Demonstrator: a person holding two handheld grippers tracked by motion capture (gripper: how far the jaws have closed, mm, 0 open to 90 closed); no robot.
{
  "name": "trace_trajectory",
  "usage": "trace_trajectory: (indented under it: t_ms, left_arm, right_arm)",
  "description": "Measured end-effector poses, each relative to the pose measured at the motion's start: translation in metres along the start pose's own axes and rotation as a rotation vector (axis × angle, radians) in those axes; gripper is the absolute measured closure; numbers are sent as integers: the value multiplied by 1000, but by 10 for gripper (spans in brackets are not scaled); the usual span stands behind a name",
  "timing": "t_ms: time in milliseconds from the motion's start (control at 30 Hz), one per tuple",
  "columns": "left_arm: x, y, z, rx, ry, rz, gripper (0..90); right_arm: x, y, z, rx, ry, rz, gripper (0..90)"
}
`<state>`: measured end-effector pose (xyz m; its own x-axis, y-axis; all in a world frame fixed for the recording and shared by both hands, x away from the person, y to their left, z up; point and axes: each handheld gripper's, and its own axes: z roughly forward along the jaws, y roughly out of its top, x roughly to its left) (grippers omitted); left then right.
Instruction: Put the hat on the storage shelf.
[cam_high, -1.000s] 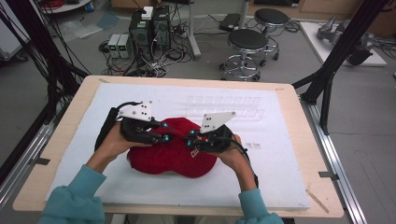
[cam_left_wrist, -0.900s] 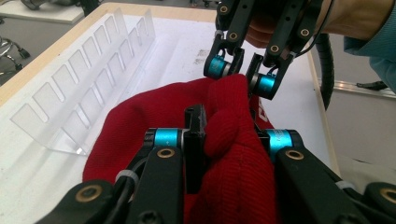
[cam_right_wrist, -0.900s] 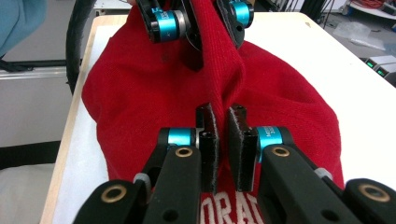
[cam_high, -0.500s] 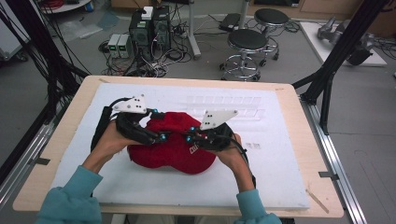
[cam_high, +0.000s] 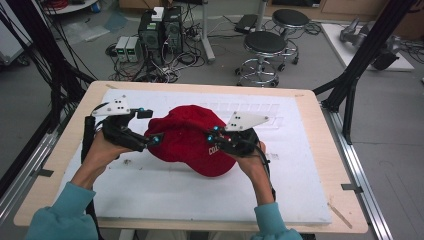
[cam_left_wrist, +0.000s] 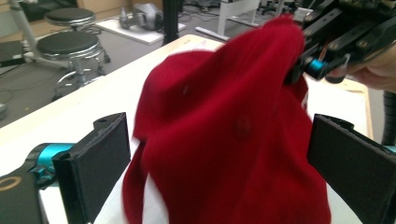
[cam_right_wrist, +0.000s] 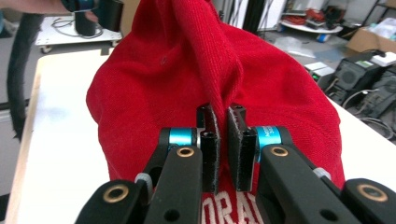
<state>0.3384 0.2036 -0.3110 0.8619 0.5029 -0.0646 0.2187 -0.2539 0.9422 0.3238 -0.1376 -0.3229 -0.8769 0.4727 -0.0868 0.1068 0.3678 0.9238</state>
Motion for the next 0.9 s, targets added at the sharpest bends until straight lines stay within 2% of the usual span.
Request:
trace_trajectory:
  t_ms: [167, 200, 467, 633, 800, 833, 900]
  left_arm:
    - [5, -14, -13, -14, 23, -27, 66]
    - [4, -16, -14, -13, 24, -29, 66]
    - [-2, -28, -14, -14, 23, -37, 66]
    - [-14, -45, -2, -8, 6, -51, 66]
    - [-24, -51, 12, -7, -4, -53, 66]
    - [-29, -52, 19, -20, -22, -62, 66]
    - [-34, -52, 25, -32, -13, -53, 66]
  right_arm:
    - [-2, 1, -5, -31, -42, 11, 848]
    - [-3, 1, -8, -50, -62, 16, 848]
    - [-3, 2, -11, -77, -113, 28, 848]
    - [-3, 4, -13, -107, -152, 43, 848]
    - [-2, 7, -13, -132, -165, 55, 847]
    - [-1, 8, -13, -135, -165, 58, 847]
    - [-1, 9, -12, -141, -165, 65, 847]
